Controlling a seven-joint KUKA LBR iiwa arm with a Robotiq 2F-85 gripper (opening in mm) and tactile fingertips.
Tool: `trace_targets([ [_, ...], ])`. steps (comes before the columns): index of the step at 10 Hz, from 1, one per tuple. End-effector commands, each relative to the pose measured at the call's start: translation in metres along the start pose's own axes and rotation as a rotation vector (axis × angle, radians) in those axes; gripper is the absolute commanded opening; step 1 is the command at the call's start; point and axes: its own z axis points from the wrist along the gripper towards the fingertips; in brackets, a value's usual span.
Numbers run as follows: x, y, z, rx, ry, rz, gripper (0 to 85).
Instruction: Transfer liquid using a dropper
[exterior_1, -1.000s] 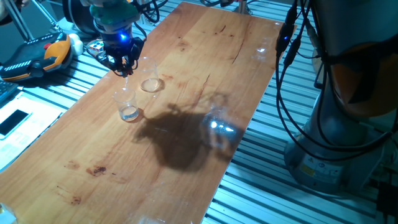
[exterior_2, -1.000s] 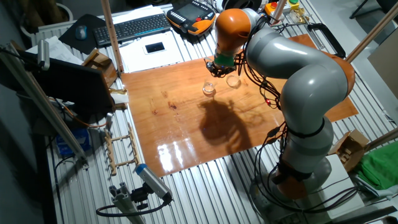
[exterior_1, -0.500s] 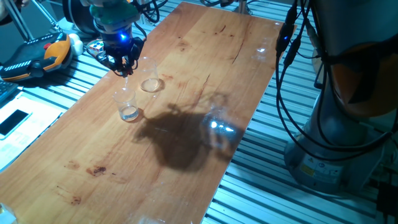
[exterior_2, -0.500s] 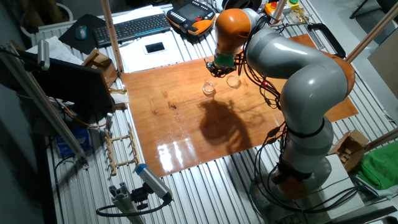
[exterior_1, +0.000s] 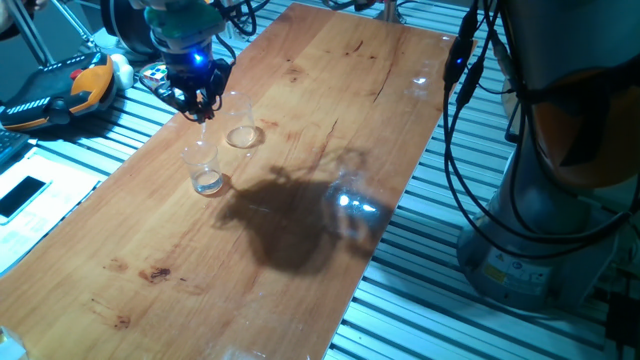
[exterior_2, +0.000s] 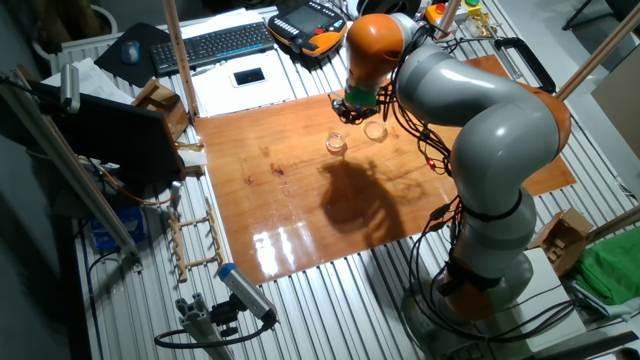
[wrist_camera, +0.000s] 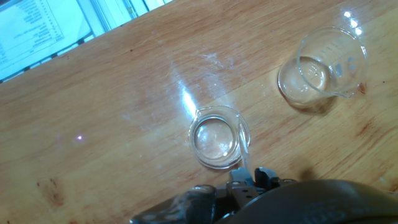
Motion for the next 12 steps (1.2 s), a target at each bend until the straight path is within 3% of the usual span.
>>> trace_targets([
  [1, -0.002, -0.002, -0.001, 0.004, 0.000, 0.000, 14.3],
  [6, -0.019, -0.025, -0.007, 0.018, -0.005, -0.004, 14.7],
  [10, -0.038, -0.054, -0.015, 0.030, -0.016, -0.010, 14.7],
  [12, -0.046, -0.073, -0.011, 0.026, -0.019, -0.016, 14.7],
])
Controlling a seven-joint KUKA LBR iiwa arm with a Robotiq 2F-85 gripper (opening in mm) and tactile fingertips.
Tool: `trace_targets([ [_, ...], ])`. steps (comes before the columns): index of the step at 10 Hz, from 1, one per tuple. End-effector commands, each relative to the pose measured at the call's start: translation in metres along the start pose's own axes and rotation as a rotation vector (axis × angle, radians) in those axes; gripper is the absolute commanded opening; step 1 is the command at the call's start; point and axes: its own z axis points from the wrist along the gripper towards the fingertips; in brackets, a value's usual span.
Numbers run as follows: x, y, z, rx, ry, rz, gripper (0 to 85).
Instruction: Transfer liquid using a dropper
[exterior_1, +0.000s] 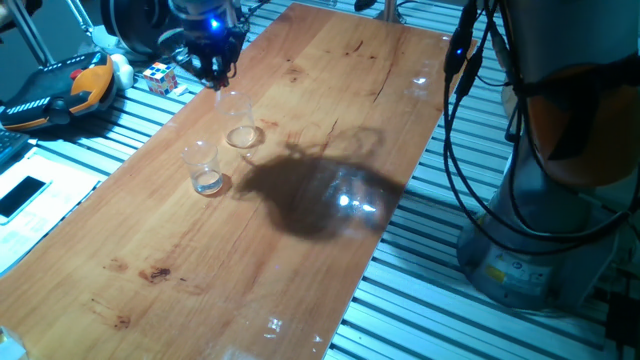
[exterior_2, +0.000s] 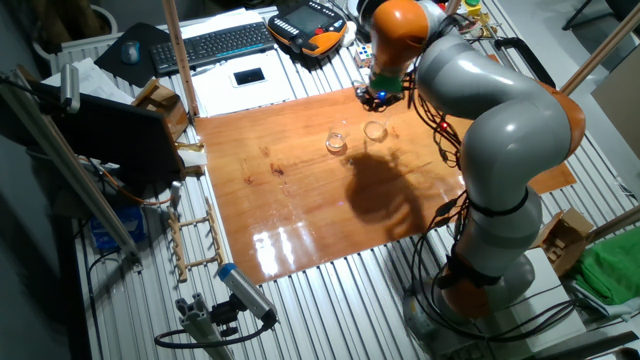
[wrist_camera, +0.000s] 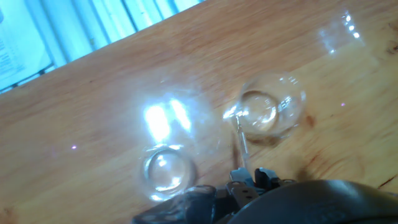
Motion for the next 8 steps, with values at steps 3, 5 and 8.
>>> trace_targets([
  [3, -0.006, -0.020, 0.011, -0.015, 0.003, 0.000, 14.7],
  [5, -0.008, -0.029, 0.020, -0.016, 0.005, -0.005, 14.7],
  [8, -0.012, -0.037, 0.039, -0.025, 0.018, -0.008, 14.7],
])
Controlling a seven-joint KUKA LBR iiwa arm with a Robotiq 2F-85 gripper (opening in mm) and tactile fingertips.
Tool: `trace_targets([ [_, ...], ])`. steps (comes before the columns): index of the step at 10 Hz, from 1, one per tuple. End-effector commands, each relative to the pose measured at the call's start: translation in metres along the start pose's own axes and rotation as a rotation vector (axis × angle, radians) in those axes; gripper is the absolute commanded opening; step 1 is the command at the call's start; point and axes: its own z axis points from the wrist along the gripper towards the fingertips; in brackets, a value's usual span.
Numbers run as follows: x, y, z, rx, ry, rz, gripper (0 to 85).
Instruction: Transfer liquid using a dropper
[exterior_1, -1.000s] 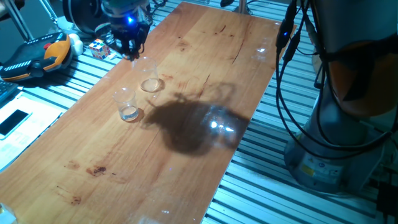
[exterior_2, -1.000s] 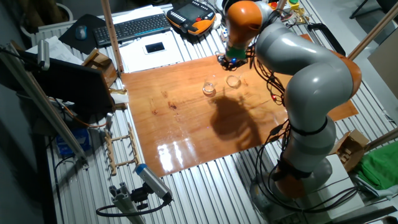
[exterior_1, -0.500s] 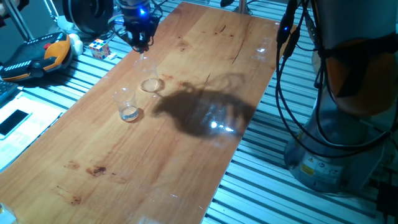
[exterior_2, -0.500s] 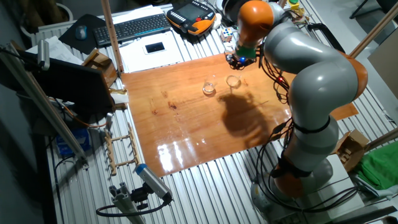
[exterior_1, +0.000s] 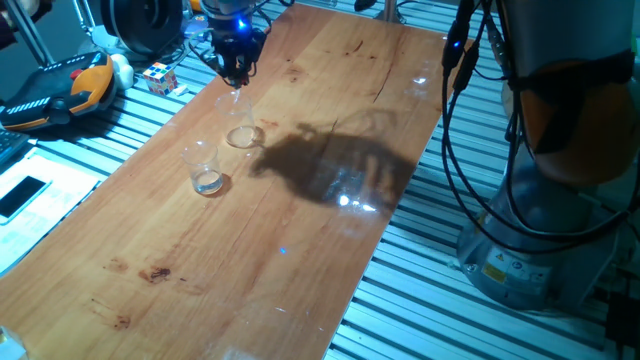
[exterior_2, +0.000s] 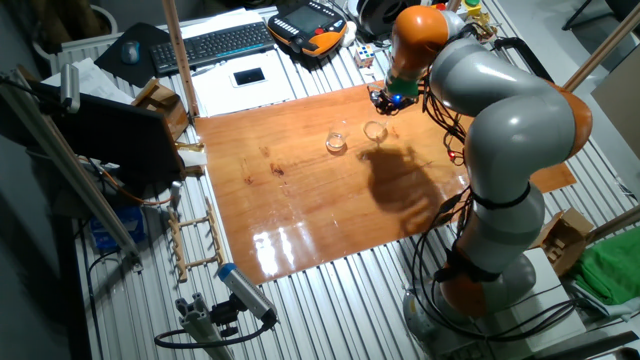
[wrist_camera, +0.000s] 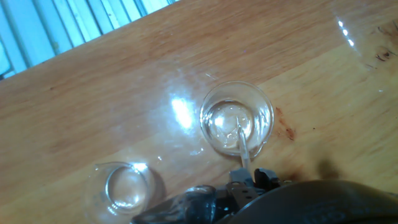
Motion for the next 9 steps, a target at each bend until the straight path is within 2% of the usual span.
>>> trace_targets([
  [1, -0.001, -0.001, 0.005, -0.003, 0.006, 0.000, 14.7],
  [3, -0.003, -0.001, 0.016, -0.009, 0.022, 0.000, 14.7],
  [9, -0.007, -0.001, 0.044, -0.018, 0.037, -0.008, 14.7],
])
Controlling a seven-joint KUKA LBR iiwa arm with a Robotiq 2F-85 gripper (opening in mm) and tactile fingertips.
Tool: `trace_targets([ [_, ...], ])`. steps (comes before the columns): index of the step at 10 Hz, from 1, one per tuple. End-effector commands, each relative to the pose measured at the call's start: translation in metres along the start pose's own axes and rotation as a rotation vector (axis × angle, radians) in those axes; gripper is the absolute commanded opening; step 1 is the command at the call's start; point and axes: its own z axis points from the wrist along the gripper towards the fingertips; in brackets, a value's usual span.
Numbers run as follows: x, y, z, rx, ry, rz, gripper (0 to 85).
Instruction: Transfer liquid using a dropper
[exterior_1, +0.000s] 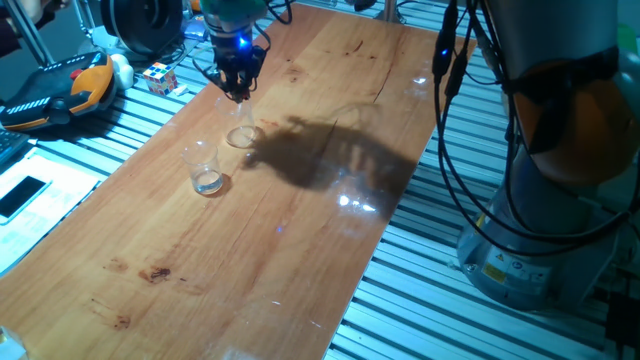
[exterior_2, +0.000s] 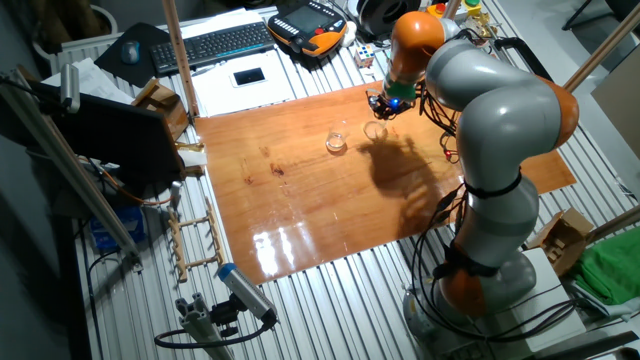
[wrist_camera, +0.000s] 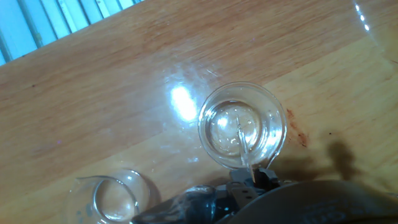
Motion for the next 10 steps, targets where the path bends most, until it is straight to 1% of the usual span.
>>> trace_targets([
  [1, 0.000, 0.000, 0.002, -0.001, 0.004, 0.000, 14.7],
  [3, -0.002, 0.000, 0.004, -0.001, 0.012, 0.006, 15.0],
  [6, -0.004, -0.002, 0.011, -0.003, 0.016, 0.008, 15.0],
  [8, -0.005, -0.003, 0.012, -0.007, 0.026, 0.015, 15.0],
  [10, -0.007, -0.003, 0.015, -0.008, 0.027, 0.016, 15.0],
])
